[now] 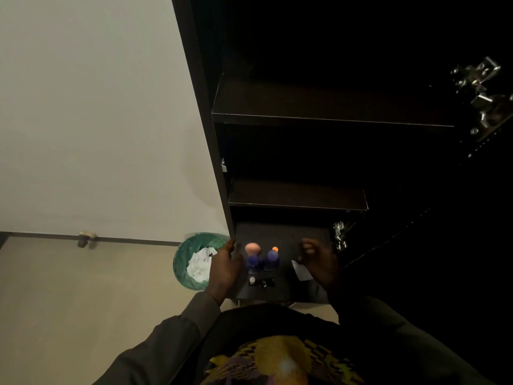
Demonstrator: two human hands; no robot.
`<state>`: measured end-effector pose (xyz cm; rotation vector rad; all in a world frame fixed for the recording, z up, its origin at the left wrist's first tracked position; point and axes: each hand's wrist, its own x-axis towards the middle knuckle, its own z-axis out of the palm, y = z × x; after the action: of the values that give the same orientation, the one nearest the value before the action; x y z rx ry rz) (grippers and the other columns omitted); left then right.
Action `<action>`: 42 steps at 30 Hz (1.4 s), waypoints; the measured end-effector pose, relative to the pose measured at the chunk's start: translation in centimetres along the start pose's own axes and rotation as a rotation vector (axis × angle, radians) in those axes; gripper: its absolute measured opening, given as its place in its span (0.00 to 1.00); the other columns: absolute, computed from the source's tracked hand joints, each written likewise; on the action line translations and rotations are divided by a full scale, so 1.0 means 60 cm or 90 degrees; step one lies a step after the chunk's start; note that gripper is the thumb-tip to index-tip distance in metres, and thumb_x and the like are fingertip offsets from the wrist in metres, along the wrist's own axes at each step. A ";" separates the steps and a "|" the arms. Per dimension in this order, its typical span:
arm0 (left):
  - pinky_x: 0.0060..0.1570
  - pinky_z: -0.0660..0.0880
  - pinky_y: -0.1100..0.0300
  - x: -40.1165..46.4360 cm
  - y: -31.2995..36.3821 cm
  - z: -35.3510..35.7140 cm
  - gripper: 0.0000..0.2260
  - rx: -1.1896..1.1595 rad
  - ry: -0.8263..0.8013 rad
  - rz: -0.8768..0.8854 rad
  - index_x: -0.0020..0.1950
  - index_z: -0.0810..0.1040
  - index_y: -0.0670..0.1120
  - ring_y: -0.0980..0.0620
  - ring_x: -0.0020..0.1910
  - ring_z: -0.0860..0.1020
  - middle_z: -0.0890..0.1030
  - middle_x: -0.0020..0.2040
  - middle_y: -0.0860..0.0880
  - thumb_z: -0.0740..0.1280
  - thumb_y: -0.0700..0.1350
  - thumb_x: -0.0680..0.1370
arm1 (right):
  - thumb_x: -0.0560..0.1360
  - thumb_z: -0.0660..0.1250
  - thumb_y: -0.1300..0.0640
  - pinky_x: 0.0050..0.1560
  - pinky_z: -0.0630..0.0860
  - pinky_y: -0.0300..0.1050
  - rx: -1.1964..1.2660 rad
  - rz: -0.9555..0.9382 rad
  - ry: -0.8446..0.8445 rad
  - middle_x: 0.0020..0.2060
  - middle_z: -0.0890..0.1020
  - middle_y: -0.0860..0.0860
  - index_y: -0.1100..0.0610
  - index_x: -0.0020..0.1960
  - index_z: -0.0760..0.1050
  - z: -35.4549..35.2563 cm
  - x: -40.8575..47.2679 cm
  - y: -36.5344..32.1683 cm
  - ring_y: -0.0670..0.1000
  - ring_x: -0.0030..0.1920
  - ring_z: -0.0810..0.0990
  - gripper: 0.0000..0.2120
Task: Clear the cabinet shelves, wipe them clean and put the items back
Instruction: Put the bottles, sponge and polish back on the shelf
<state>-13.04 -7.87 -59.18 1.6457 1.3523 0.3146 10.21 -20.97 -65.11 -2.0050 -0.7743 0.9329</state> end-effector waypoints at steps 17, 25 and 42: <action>0.39 0.68 0.63 0.012 0.016 0.007 0.14 0.368 -0.172 0.194 0.55 0.75 0.56 0.47 0.45 0.82 0.82 0.45 0.51 0.67 0.56 0.71 | 0.76 0.67 0.48 0.48 0.67 0.35 -0.371 -0.249 -0.181 0.47 0.81 0.48 0.51 0.49 0.79 0.054 -0.007 -0.105 0.46 0.49 0.78 0.08; 0.45 0.74 0.60 0.001 0.035 -0.015 0.11 0.329 -0.145 0.236 0.55 0.82 0.52 0.46 0.48 0.83 0.85 0.48 0.47 0.71 0.48 0.73 | 0.69 0.72 0.53 0.51 0.75 0.44 -0.286 -0.228 -0.138 0.46 0.81 0.46 0.50 0.49 0.77 0.042 -0.013 -0.118 0.46 0.47 0.78 0.09; 0.35 0.73 0.58 -0.028 0.108 -0.044 0.09 0.253 -0.017 0.337 0.51 0.81 0.53 0.50 0.39 0.80 0.84 0.42 0.51 0.70 0.49 0.71 | 0.70 0.74 0.55 0.52 0.74 0.33 -0.191 -0.308 0.044 0.51 0.78 0.44 0.48 0.57 0.77 -0.017 -0.055 -0.186 0.41 0.51 0.78 0.17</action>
<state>-11.46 -7.63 -52.16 2.3317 0.9774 0.3411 7.08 -18.19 -54.21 -1.9482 -1.3462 0.4841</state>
